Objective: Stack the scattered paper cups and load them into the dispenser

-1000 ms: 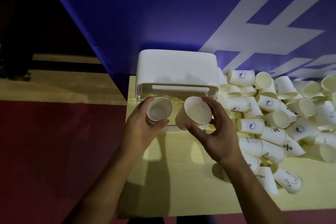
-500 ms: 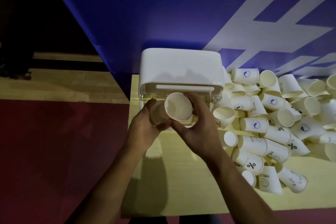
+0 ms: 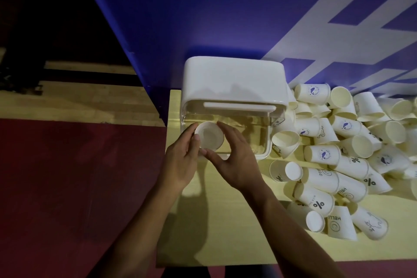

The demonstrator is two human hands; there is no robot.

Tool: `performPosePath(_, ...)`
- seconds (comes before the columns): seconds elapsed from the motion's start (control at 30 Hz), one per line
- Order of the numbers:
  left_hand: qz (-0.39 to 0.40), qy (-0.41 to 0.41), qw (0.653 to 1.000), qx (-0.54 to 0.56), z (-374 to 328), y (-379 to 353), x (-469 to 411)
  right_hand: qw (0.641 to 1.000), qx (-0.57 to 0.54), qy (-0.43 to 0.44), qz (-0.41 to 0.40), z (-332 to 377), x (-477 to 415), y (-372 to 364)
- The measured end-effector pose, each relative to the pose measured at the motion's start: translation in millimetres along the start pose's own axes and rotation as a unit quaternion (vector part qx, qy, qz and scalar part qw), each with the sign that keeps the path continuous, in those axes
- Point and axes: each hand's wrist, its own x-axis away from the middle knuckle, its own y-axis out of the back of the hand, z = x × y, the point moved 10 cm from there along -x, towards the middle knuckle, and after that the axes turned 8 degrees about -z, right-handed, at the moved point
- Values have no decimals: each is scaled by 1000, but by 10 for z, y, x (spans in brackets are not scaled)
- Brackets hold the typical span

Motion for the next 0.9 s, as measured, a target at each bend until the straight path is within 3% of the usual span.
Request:
performPosePath(0.27,9,-36,996,-78,52,-80,-93,999,9,-35,-1,-177,4,-59)
performPosePath(0.4,13,-4,995,-94,152,-101,-118,998,15,-64,6,-293,6,-115)
performPosePath(0.57,38,56,995,-79,188,-144,-71,994,89,-61,28,-454,0,-273)
performPosePath(0.9,-7,44,998,-38,-28,-133,-290,992,108,-72,-3,-531,-318,-323)
